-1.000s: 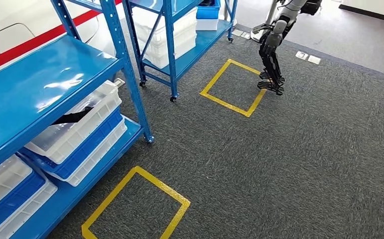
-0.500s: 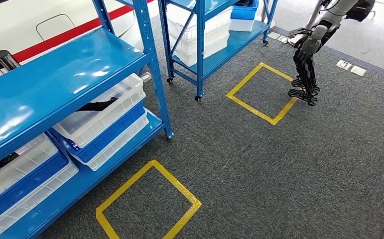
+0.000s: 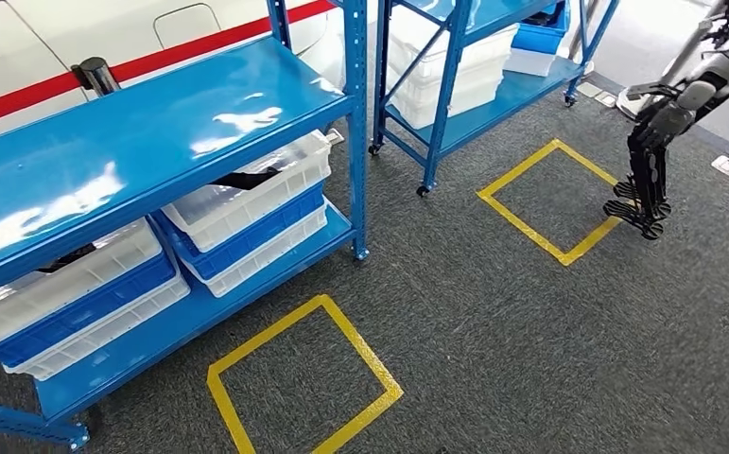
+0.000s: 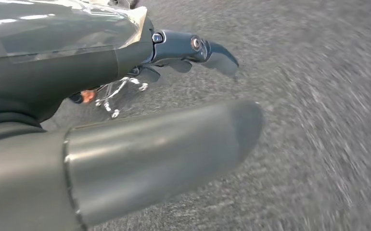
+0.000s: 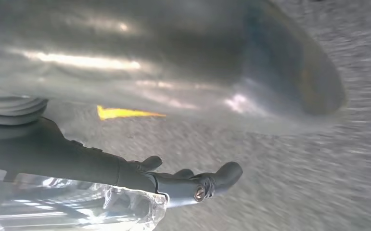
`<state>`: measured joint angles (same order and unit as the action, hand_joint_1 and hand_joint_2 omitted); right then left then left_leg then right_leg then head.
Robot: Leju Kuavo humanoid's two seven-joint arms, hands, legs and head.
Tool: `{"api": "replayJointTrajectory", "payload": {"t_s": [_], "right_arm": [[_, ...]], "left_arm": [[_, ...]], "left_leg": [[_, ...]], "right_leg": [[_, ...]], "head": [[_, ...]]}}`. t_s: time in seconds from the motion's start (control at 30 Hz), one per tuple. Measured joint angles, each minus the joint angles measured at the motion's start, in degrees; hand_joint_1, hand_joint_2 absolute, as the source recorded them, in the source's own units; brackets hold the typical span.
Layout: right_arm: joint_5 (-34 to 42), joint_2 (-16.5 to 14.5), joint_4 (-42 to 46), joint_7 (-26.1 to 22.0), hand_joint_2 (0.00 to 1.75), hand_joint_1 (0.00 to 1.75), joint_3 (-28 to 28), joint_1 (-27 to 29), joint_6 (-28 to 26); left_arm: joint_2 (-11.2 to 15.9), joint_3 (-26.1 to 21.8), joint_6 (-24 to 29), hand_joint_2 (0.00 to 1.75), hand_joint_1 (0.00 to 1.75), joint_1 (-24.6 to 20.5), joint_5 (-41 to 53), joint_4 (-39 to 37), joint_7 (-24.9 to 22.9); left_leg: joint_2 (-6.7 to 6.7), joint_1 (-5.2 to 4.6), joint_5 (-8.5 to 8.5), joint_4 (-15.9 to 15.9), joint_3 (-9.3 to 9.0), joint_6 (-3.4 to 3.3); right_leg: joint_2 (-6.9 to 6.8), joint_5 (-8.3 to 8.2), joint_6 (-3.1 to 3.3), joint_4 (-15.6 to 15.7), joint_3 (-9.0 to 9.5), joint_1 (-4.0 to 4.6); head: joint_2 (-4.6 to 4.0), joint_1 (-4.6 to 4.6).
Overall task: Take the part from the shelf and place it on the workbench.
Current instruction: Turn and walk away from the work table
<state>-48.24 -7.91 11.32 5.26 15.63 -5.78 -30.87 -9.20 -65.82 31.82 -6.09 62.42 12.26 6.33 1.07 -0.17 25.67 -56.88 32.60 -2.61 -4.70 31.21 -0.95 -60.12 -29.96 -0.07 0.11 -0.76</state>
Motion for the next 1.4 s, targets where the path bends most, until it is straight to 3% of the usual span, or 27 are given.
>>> {"api": "replayJointTrajectory", "payload": {"t_s": [0.07,0.13,0.17,0.2,0.27,0.3,0.37,0.43,0.5,0.57,0.63,0.67,0.7,0.73,0.8,0.87,0.93,0.97,1.03,1.1,1.17,1.2,1.23,1.3,1.33,1.4], "right_arm": [[-0.2,0.1,0.0,-0.2,0.00,0.00,0.0,0.0,0.3],[-0.3,0.2,0.0,-0.2,0.00,0.00,0.0,0.1,0.5],[-0.5,0.3,0.0,-0.2,0.00,0.00,0.0,0.2,0.5],[-0.6,0.3,0.0,-0.3,0.00,0.00,0.0,0.2,0.5],[-0.8,0.4,0.0,-0.3,0.00,0.00,0.0,0.1,0.6],[-0.9,0.4,0.0,-0.3,0.00,0.00,0.0,0.0,0.6],[-1.1,0.3,0.0,-0.4,0.00,0.00,0.0,-0.2,0.8],[-1.4,0.2,0.0,-0.4,0.00,0.00,0.0,-0.5,0.9],[-2.0,0.0,0.0,-0.4,0.00,0.00,-0.1,-0.6,1.0],[-2.3,0.0,0.0,-0.4,0.00,0.00,-0.1,-0.8,1.1],[-2.4,0.0,0.0,-0.4,0.00,0.00,-0.1,-0.8,1.1],[-2.4,0.0,0.0,-0.4,0.00,0.00,-0.1,-0.8,1.1],[-2.4,0.0,0.0,-0.4,0.00,0.00,-0.1,-0.9,1.1],[-2.4,0.0,0.0,-0.4,0.00,0.00,-0.1,-1.0,1.1],[-2.4,-0.1,0.0,-0.4,0.00,0.00,-0.1,-1.2,1.1],[-2.6,-0.2,0.0,-0.4,0.00,0.00,-0.1,-1.5,1.1],[-2.7,-0.4,0.1,-0.4,0.00,0.00,-0.1,-1.7,1.1],[-2.7,-0.4,0.1,-0.4,0.00,0.00,-0.1,-1.8,1.1],[-2.7,-0.4,0.2,-0.4,0.00,0.00,-0.1,-1.8,1.1],[-2.7,-0.3,0.2,-0.4,0.00,0.00,-0.1,-1.7,1.1],[-2.5,-0.2,0.2,-0.4,0.00,0.00,-0.1,-1.4,1.1],[-2.5,-0.1,0.2,-0.4,0.00,0.00,-0.1,-1.4,1.1],[-2.5,0.0,0.2,-0.5,0.00,0.00,-0.1,-1.4,1.1],[-2.6,0.1,0.2,-0.6,0.00,0.00,-0.1,-1.5,1.1],[-2.7,0.1,0.2,-0.7,0.00,0.00,-0.1,-1.6,1.1],[-2.5,0.2,0.2,-1.3,0.00,0.00,-0.1,-1.9,0.9]], "left_arm": [[0.0,0.0,0.0,0.00,0.00,-0.2,-0.1,0.0,-0.1],[-0.1,0.0,0.0,0.00,0.00,-0.2,-0.1,0.0,-0.1],[-0.2,0.0,0.0,0.00,0.00,-0.2,-0.2,0.0,-0.2],[-0.2,0.0,0.0,0.00,0.00,-0.1,-0.2,0.0,-0.2],[-0.3,-0.1,0.0,0.00,0.00,-0.1,-0.2,0.0,-0.2],[-0.3,-0.1,0.0,0.00,0.00,-0.1,-0.2,0.0,-0.2],[-0.2,-0.2,0.0,0.00,0.00,0.0,-0.5,0.0,-0.2],[-0.1,-0.6,0.0,0.00,0.00,0.1,-1.2,0.0,-0.1],[-0.1,-1.2,0.0,0.00,0.00,0.2,-2.3,0.0,0.4],[-0.1,-1.8,0.0,0.00,0.00,-0.1,-3.4,0.0,0.9],[-0.1,-2.4,-0.1,0.00,0.00,-0.2,-4.0,0.0,1.2],[-0.1,-2.6,-0.1,0.00,0.00,-0.1,-4.1,0.0,1.2],[-0.1,-2.7,-0.1,0.00,0.00,0.0,-4.2,0.0,1.3],[-0.1,-2.8,-0.1,0.00,0.00,0.0,-4.3,0.0,1.3],[0.1,-3.1,-0.1,0.00,0.00,-0.1,-4.3,0.0,1.3],[0.1,-3.3,-0.1,0.00,0.00,-0.4,-4.3,0.0,1.4],[0.1,-3.5,-0.1,0.00,0.00,-0.5,-4.3,0.0,1.4],[0.1,-3.6,-0.1,0.00,0.00,-0.5,-4.3,0.0,1.4],[0.0,-3.8,-0.1,0.00,0.00,-0.5,-4.3,0.0,1.4],[-0.1,-3.9,-0.1,0.00,0.00,-0.7,-4.3,0.0,1.4],[-0.2,-3.9,-0.1,0.00,0.00,-0.7,-4.3,0.0,1.4],[-0.2,-3.9,-0.1,0.00,0.00,-0.6,-4.4,0.0,1.5],[-0.3,-4.0,-0.2,0.00,0.00,-0.5,-4.4,0.0,1.5],[-0.3,-4.0,-0.3,0.00,0.00,-0.5,-4.6,0.0,1.8],[-0.2,-4.1,-0.4,0.00,0.00,-0.5,-4.8,0.0,1.9],[-0.2,-4.2,-0.6,0.00,0.00,-0.5,-5.2,0.0,2.2]], "left_leg": [[-1.37,0.28,-0.39,0.5,-0.11,-0.27],[-2.98,0.33,-0.49,0.4,0.03,-0.28],[-3.82,0.37,-0.51,0.4,0.03,-0.22],[-4.61,0.46,-0.52,0.3,0.01,-0.11],[-6.23,0.70,-0.39,-0.2,0.08,0.42],[-6.90,0.70,-0.23,-0.5,0.21,0.81],[-7.86,0.60,-0.07,-0.9,0.59,1.47],[-8.41,0.75,-0.16,-1.0,0.91,1.86],[-6.33,0.79,1.00,-2.8,1.82,2.24],[-2.89,0.71,4.53,-9.0,4.86,2.59],[-1.56,0.77,7.59,-16.4,8.60,2.74],[-1.37,0.75,7.69,-17.9,9.40,2.64],[-1.20,0.70,6.62,-17.0,8.90,2.38],[-0.71,0.55,4.81,-13.9,7.24,1.92],[2.36,-0.19,1.75,-5.9,2.82,0.56],[4.45,-0.96,1.07,-2.1,0.91,-0.27],[3.24,-1.18,0.97,-1.5,0.93,-0.43],[2.46,-1.00,0.64,-1.0,0.62,-0.49],[0.81,-0.40,-0.22,0.2,-0.05,-0.80],[-1.05,-0.03,-0.65,0.6,-0.10,-0.97],[-3.12,0.04,-0.70,0.5,-0.01,-0.88],[-4.08,0.10,-0.71,0.5,-0.05,-0.80],[-5.00,0.19,-0.69,0.4,-0.12,-0.66],[-6.62,0.25,-0.50,0.0,-0.10,-0.12],[-7.28,0.21,-0.35,-0.2,0.02,0.23],[-8.09,0.10,-0.16,-0.5,0.32,0.90]], "right_leg": [[3.26,3.09,0.28,-6.8,-3.25,-0.25],[4.19,5.20,0.17,-13.2,-6.54,-0.49],[4.32,4.96,-0.27,-13.7,-6.99,-0.62],[4.48,3.78,-0.90,-12.0,-6.36,-0.78],[6.00,0.13,-2.22,-4.0,-2.91,-1.29],[6.85,-1.23,-2.35,-0.7,-1.52,-1.44],[7.66,-2.17,-1.65,1.8,-0.33,-1.36],[6.68,-2.46,-0.69,1.9,-0.09,-1.31],[5.56,-2.63,0.02,2.0,-0.08,-1.36],[4.20,-2.56,0.57,2.0,-0.14,-1.15],[2.51,-2.41,0.89,2.0,-0.23,-0.78],[1.69,-2.33,0.99,2.0,-0.23,-0.61],[0.90,-2.24,1.07,2.0,-0.16,-0.44],[0.17,-2.15,1.16,2.0,-0.03,-0.26],[-1.14,-1.90,1.25,2.0,0.28,0.16],[-2.31,-1.65,1.02,2.0,0.46,0.36],[-3.67,-1.47,0.56,2.3,0.84,0.48],[-3.41,-1.25,0.32,2.1,0.96,0.48],[-0.11,0.43,0.20,-0.9,-0.12,0.47],[3.66,3.58,0.40,-8.4,-3.76,0.14],[4.45,5.13,-0.03,-13.9,-6.80,-0.08],[4.52,4.43,-0.59,-13.5,-6.91,-0.20],[4.72,2.84,-1.30,-10.8,-5.97,-0.38],[6.55,-1.05,-2.49,-2.5,-2.66,-0.96],[7.33,-2.32,-2.49,0.5,-1.52,-1.16],[7.82,-3.00,-1.56,2.4,-0.88,-1.11]], "head": [[0.00,-0.12],[0.00,-0.15],[0.00,-0.14],[0.00,-0.13],[0.00,-0.15],[0.00,-0.19],[0.00,-0.22],[0.00,-0.21],[0.00,-0.09],[0.00,0.10],[0.00,0.16],[0.00,0.16],[0.00,0.17],[0.00,0.16],[0.00,0.12],[0.00,0.08],[0.00,0.11],[0.00,0.09],[0.00,0.06],[0.00,-0.01],[0.00,-0.07],[0.00,-0.07],[0.00,-0.06],[0.00,-0.10],[0.00,-0.14],[0.00,-0.15]]}}
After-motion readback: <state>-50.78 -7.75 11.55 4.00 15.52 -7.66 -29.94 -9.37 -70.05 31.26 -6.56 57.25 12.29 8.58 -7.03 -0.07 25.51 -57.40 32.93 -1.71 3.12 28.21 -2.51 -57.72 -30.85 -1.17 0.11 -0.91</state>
